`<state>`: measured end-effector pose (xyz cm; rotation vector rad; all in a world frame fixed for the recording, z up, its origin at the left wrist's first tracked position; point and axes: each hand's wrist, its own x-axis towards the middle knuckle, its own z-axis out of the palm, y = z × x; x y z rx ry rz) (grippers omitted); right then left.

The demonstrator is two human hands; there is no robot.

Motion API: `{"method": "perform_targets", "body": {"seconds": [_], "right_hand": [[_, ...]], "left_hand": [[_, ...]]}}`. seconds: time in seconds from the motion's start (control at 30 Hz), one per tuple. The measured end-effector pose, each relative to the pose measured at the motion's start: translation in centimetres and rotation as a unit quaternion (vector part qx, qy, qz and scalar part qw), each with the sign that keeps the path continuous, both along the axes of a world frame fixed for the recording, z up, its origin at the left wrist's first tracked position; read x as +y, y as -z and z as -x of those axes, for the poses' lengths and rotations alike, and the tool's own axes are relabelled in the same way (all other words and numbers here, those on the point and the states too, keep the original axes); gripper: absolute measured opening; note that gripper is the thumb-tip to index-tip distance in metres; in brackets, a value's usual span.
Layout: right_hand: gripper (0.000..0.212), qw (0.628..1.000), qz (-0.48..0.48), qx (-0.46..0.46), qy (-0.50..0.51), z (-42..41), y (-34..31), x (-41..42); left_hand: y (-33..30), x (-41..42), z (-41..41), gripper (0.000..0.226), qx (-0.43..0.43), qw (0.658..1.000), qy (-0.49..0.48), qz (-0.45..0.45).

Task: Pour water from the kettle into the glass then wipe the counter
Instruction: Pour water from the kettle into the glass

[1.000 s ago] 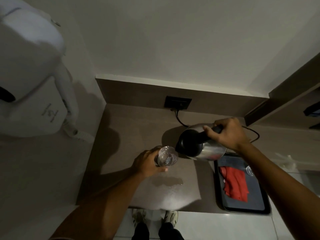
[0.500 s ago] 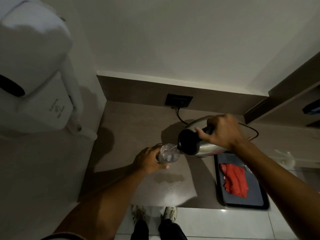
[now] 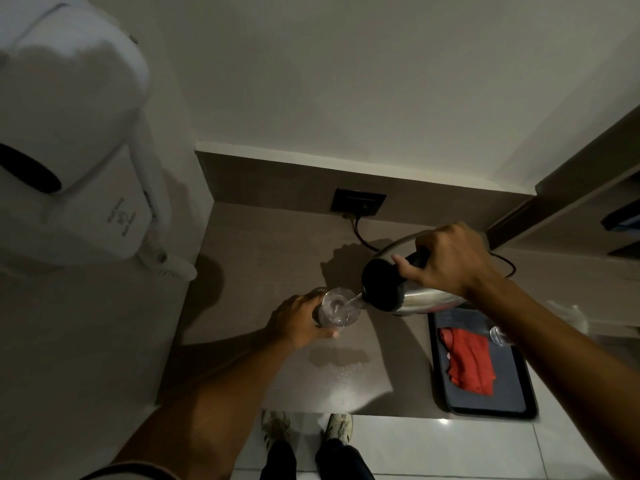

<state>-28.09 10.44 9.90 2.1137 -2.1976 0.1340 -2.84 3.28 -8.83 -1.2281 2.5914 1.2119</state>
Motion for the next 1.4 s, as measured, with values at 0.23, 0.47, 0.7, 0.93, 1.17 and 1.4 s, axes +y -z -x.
{"method": "perform_targets", "body": {"seconds": [0.23, 0.47, 0.7, 0.93, 1.17, 1.4], "right_hand": [[0.072, 1.000, -0.002, 0.012, 0.006, -0.1, -0.5, -0.3], [0.071, 1.000, -0.009, 0.020, 0.005, -0.4, -1.2, -0.4], [0.066, 0.999, -0.007, 0.033, 0.005, -1.0, -2.1, -0.3], [0.069, 0.999, -0.020, 0.029, 0.000, -0.7, -1.8, -0.6], [0.070, 0.999, -0.017, 0.032, 0.002, -0.6, -1.5, -0.7], [0.067, 0.999, -0.011, 0.035, 0.007, -1.4, -1.7, -0.7]], "left_hand": [[-0.4, -0.1, 0.0, 0.091, 0.006, 1.000, 0.007, -0.004], [-0.7, 0.1, -0.1, 0.092, -0.001, 1.000, 0.001, 0.000], [-0.6, 0.1, 0.0, 0.094, -0.005, 1.000, -0.003, -0.004], [-0.4, 0.2, 0.0, 0.093, -0.010, 1.000, -0.012, 0.001], [-0.6, 0.2, 0.0, 0.092, -0.011, 1.000, -0.016, -0.005], [-0.4, 0.2, 0.0, 0.089, -0.011, 1.000, -0.013, 0.000]]}}
